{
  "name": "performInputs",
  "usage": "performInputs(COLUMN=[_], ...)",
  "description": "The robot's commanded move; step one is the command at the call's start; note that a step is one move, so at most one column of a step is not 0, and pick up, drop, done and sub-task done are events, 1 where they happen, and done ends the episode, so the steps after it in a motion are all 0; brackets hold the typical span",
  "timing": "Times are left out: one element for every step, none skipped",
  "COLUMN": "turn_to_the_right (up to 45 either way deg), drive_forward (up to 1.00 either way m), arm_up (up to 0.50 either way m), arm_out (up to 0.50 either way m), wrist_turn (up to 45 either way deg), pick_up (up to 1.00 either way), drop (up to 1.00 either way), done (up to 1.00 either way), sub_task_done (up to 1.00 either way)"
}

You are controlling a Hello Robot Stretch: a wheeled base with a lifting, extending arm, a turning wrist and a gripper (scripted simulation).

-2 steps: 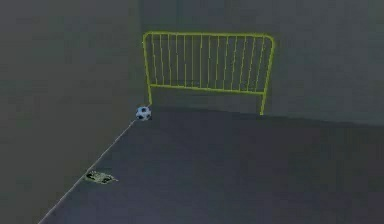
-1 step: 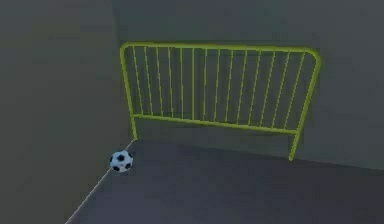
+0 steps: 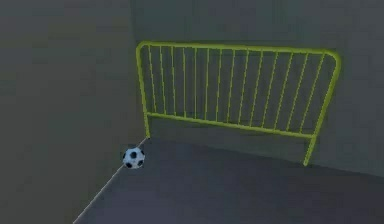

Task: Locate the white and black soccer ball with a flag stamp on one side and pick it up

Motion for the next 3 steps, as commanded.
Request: performInputs(turn_to_the_right=[0.0,-45.0,-45.0], drive_forward=[0.95,0.00,0.00], arm_up=[0.00,0.00,0.00], arm_out=[0.00,0.00,0.00], wrist_turn=[0.0,0.0,0.0], pick_up=[0.00,0.00,0.00], drop=[0.00,0.00,0.00], done=[0.00,0.00,0.00], sub_task_done=[0.00,0.00,0.00])
